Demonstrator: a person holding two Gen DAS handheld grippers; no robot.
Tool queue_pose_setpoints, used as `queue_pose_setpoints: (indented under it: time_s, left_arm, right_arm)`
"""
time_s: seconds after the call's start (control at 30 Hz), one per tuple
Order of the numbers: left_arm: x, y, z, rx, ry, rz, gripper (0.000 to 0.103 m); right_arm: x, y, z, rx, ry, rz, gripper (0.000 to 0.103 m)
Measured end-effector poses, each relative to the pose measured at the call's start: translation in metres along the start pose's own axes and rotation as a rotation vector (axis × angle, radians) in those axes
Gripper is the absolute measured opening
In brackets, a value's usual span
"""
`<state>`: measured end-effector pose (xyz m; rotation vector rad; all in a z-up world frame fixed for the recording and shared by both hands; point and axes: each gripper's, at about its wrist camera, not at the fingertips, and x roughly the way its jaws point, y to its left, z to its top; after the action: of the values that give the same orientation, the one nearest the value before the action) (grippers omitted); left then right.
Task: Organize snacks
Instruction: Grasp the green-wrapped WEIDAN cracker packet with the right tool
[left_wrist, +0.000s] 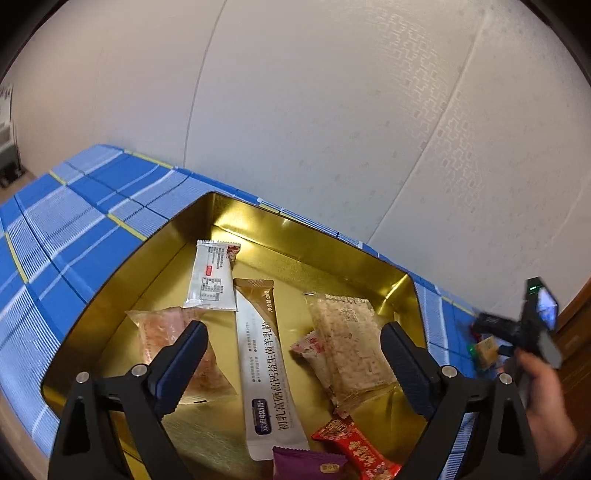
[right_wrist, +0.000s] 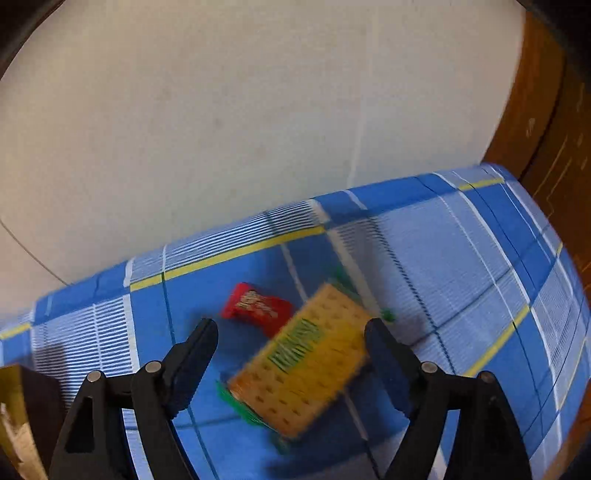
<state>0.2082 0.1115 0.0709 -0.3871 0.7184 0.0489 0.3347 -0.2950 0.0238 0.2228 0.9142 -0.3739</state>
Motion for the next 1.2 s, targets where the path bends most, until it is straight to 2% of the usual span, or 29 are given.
queue_pose_setpoints:
  time_s: [0.13, 0.3, 0.37, 0.4, 0.5, 0.77, 0.83, 0.93, 1.2]
  left_arm:
    - [0.003, 0.003, 0.002, -0.027, 0.007, 0.005, 0.095]
    - [0.001, -0.003, 0.001, -0.008, -0.003, -0.004, 0.095]
    - [0.000, -0.008, -0.001, 0.012, -0.011, -0.009, 0.095]
    - [-0.001, -0.010, -0.002, 0.019, -0.012, -0.011, 0.095]
    - [-0.001, -0.017, -0.005, 0.038, -0.010, -0.018, 0.095]
    - [0.001, -0.051, -0.020, 0.140, 0.001, -0.032, 0.095]
    - [0.004, -0.061, -0.023, 0.164, 0.015, -0.043, 0.095]
    - [0.008, -0.083, -0.032, 0.225, 0.026, -0.054, 0.095]
    - [0.020, -0.152, -0.042, 0.310, 0.114, -0.118, 0.097]
  right_arm:
    - [0.010, 0.022, -0.003, -0.143, -0.011, -0.142, 0.083]
    - [0.009, 0.008, -0.010, -0.143, -0.049, -0.154, 0.083]
    - [0.008, -0.006, -0.014, -0.117, -0.058, -0.132, 0.082]
    - [0.008, -0.012, -0.015, -0.109, -0.056, -0.122, 0.077]
    - [0.009, -0.041, -0.024, -0.003, -0.030, 0.036, 0.056]
    - [-0.009, -0.080, -0.062, -0.088, -0.099, 0.095, 0.051]
    - [-0.012, -0.087, -0.060, -0.066, -0.075, 0.110, 0.051]
    - [-0.016, -0.109, -0.060, 0.033, -0.049, 0.184, 0.051]
    - [-0.030, -0.124, -0.077, 0.034, -0.022, 0.194, 0.051]
